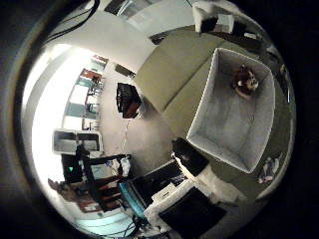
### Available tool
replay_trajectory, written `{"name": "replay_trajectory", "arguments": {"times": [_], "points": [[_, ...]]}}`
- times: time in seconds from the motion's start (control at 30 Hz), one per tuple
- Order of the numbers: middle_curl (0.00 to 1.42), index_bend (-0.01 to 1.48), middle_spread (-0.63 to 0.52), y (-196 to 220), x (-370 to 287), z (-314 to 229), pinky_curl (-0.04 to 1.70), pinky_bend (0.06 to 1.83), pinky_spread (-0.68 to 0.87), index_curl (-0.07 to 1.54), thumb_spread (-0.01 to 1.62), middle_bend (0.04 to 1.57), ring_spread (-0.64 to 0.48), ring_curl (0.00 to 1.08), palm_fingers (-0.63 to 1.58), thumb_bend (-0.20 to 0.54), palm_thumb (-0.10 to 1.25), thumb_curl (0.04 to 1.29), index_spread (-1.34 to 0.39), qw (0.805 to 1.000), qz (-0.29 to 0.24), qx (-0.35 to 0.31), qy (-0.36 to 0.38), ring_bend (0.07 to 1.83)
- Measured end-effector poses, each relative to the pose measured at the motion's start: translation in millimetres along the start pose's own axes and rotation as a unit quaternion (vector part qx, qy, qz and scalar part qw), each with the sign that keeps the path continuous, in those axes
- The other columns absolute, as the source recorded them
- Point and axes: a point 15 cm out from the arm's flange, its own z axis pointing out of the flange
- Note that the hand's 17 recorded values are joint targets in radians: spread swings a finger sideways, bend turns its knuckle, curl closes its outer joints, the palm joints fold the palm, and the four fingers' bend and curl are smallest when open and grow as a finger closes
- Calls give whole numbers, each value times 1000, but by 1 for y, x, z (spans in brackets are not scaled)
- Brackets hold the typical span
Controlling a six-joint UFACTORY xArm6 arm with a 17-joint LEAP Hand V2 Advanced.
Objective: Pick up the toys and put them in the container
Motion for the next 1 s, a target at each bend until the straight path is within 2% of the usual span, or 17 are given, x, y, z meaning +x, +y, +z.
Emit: {"name": "replay_trajectory", "arguments": {"times": [0.5,0.67,0.9,1.0], "points": [[346,190,-18,1,23,-24,321,600,325,382,1092,346,23,280,253,-22,612,358,-385,1000,8,15,8,587],[351,181,-39,17,43,-37,265,593,302,368,1091,334,8,266,284,-24,606,353,-387,1000,18,3,4,556],[357,183,-69,35,97,-70,192,600,245,357,1098,329,-23,252,323,-22,599,349,-400,999,39,25,25,512],[360,181,-88,58,116,-74,157,603,228,353,1098,327,-41,248,338,-23,597,349,-404,998,52,18,26,500]]}}
